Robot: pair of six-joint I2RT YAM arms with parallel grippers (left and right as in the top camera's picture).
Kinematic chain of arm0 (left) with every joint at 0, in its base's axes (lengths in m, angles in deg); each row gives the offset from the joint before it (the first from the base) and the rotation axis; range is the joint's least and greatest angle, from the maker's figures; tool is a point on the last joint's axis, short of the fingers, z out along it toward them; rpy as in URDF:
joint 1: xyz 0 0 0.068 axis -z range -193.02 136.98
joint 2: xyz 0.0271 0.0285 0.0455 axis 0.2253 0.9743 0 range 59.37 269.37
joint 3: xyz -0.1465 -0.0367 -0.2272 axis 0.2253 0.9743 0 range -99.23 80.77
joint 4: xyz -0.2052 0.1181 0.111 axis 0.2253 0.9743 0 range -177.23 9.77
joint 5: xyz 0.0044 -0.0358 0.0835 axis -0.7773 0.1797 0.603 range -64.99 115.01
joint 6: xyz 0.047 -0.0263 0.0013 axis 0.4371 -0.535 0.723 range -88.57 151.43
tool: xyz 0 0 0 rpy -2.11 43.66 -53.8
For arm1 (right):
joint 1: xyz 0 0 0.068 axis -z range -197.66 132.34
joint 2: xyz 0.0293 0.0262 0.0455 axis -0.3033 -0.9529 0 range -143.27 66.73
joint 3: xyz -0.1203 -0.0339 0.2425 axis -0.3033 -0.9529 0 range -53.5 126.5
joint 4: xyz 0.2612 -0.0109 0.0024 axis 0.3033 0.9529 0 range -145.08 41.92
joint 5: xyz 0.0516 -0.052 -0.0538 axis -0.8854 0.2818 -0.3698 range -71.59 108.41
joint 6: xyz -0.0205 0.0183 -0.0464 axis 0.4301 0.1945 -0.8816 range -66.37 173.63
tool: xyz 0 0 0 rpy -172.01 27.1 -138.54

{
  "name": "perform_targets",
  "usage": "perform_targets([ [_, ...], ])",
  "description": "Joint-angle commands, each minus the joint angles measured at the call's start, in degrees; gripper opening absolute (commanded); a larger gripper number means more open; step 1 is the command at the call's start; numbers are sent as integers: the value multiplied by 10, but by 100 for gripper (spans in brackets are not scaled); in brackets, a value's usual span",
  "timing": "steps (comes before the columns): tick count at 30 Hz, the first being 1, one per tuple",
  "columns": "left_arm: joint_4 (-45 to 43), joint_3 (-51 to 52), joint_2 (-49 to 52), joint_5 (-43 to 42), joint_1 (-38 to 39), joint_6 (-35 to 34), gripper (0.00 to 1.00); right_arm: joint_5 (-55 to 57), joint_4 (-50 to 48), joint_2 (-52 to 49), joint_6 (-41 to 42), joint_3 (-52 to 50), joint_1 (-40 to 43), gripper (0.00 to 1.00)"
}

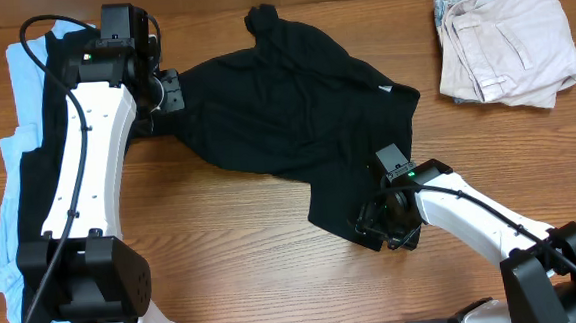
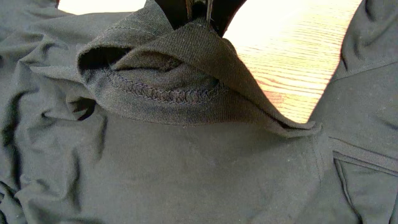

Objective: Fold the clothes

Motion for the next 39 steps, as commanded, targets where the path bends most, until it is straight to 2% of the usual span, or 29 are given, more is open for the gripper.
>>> perform_targets([
  [1, 3, -14, -9, 2, 3, 11, 4, -2, -1, 1, 10, -3, -4, 62],
  [6, 12, -14, -9, 4, 3, 11, 4, -16, -2, 1, 10, -4, -22, 53],
  [16, 12, -14, -9, 3, 3, 11, 4, 11, -1, 1, 49, -4, -79, 52],
  [19, 12, -14, -9, 3, 3, 11, 4, 28, 5, 1, 60, -4, -79, 55],
  [22, 11, -14, -9, 4, 3, 11, 4, 71, 15, 1, 78, -4, -77, 66],
  [27, 11, -14, -9, 4, 3, 11, 4, 83, 15, 1, 89, -4, -72, 68],
  [29, 11, -14, -9, 3, 3, 11, 4, 80, 11, 1, 88, -4, -74, 66],
  [35, 12, -14, -9, 4, 3, 11, 4, 64, -19, 1, 89, -16, -93, 49],
  [39, 15, -14, -9, 4, 3, 11, 4, 59, -32, 1, 101, -43, -94, 44],
])
